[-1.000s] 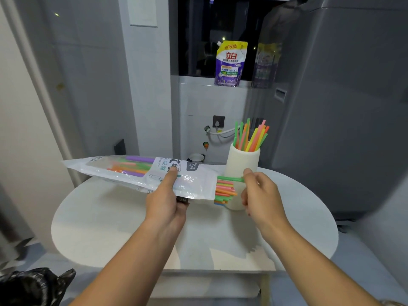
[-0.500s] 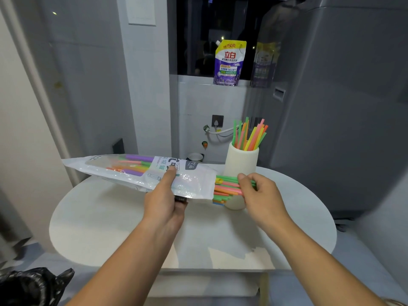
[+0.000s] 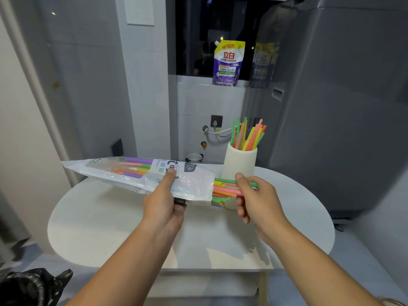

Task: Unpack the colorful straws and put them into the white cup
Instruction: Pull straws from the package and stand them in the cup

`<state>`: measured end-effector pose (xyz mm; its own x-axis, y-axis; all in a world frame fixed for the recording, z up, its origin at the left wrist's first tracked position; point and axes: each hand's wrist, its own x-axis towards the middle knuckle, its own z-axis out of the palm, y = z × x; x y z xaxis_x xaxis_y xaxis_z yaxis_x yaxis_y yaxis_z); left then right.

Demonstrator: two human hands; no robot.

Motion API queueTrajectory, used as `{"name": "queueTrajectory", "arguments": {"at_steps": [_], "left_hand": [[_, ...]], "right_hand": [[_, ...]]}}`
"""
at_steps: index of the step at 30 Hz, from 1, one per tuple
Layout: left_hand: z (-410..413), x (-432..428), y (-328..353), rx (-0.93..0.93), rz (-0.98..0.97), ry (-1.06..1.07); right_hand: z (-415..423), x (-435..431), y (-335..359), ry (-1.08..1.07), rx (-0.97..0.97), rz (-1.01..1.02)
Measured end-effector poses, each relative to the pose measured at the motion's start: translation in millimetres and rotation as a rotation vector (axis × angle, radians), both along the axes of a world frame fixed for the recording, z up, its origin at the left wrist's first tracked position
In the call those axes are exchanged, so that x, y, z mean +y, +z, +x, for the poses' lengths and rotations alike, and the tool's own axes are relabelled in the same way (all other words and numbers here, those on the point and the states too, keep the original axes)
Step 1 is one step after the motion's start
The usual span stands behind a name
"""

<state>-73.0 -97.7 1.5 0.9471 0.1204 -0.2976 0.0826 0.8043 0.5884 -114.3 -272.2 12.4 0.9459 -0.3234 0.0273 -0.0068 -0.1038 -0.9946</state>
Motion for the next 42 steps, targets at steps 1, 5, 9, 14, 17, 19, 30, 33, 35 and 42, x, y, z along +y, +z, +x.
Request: {"name": "queueTrajectory", "arguments": {"at_steps": [1, 5, 9, 14, 17, 19, 30, 33, 35, 42], "left_hand": [[0.0, 0.0, -0.3, 0.002, 0.004, -0.001], [2.1, 4.0, 0.9, 0.002, -0.008, 0.002], [3.5, 6.2, 1.2, 0.006, -0.014, 0.008], [5.6, 6.3, -1.1, 0.022, -0.017, 0.017], [6.4, 7.3, -0.5, 0.031, -0.032, 0.038], [5.9, 7.6, 0.0, 0.031, -0.044, 0.045], [-0.1, -1.1, 0.4, 0.028, -0.061, -0.02], [-0.2, -0.5, 0.1, 0.027, -0.065, -0.019], [-0.1, -1.0, 0.0, 0.027, -0.063, -0.019], [-0.6, -2.1, -0.1, 0.017, -0.072, -0.025]], "right_hand": [[0.1, -0.3, -0.4, 0.016, -0.001, -0.002], [3.5, -9.5, 5.8, -0.025, -0.001, 0.026], [3.2, -21.1, 9.9, -0.067, -0.014, 0.067], [-0.6, -11.3, 10.5, -0.099, -0.022, 0.292], [-1.0, -2.0, 9.2, -0.149, -0.025, 0.41], [-0.8, 6.2, 5.8, -0.153, -0.02, 0.447], [3.7, 22.4, 3.8, -0.043, -0.04, 0.567], [6.9, 15.2, 5.1, -0.129, -0.068, 0.539], [6.7, 11.2, 6.9, -0.148, -0.074, 0.576], [2.3, 19.6, 5.1, -0.001, -0.138, 0.671]]}}
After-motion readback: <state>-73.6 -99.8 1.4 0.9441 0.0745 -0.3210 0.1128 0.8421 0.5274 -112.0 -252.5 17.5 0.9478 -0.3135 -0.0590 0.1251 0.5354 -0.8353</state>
